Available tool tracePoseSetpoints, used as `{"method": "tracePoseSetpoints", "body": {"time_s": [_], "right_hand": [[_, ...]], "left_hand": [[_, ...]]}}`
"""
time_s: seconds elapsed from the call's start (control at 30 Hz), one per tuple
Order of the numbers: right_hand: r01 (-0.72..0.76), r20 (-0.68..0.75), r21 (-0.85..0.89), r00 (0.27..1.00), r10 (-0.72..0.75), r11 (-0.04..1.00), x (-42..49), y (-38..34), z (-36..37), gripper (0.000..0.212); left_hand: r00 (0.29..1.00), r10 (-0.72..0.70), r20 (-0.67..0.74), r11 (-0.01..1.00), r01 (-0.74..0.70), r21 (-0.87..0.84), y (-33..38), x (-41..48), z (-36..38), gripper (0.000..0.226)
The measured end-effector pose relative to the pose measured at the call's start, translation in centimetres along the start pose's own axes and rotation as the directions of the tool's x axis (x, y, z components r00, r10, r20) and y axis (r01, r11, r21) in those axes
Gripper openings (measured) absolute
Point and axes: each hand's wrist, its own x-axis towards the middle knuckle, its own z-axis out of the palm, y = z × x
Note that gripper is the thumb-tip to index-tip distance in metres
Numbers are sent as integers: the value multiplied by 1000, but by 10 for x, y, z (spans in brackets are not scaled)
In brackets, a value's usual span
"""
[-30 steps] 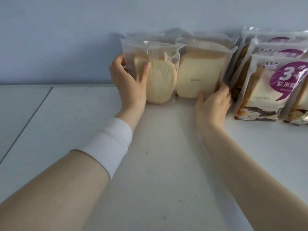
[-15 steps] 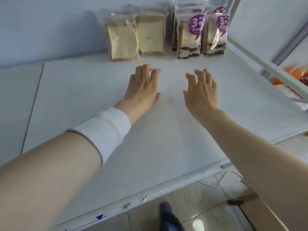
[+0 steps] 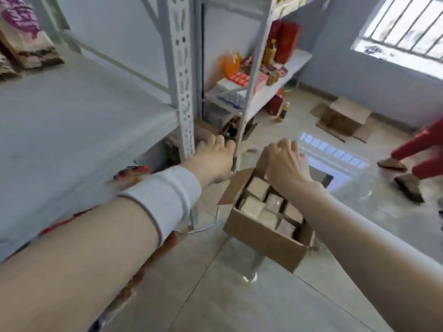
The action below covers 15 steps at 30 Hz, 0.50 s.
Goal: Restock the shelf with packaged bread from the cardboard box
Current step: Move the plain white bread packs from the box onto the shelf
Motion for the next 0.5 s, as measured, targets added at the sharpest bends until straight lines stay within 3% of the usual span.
{"method": "tracePoseSetpoints", "body": {"time_s": [0.13, 0.27, 0.4, 0.5], "right_hand": [[-214, 193, -14, 958, 213, 977, -18, 115, 64, 38], [-323, 318, -31, 894, 316, 946, -7, 184, 128, 42], [-442, 423, 67, 825, 375, 895, 27, 217, 197, 33], [-595, 570, 177, 711, 411, 784, 51, 229, 263, 51]], "left_hand": [[975, 125, 184, 991, -130, 17, 87, 56, 58, 59], [922, 153, 355, 987, -157, -19, 142, 121, 111, 62], [861, 144, 488, 987, -90, -132, 169, 187, 174, 62], [765, 113, 634, 975, 36, -218, 178, 227, 239, 59]]}}
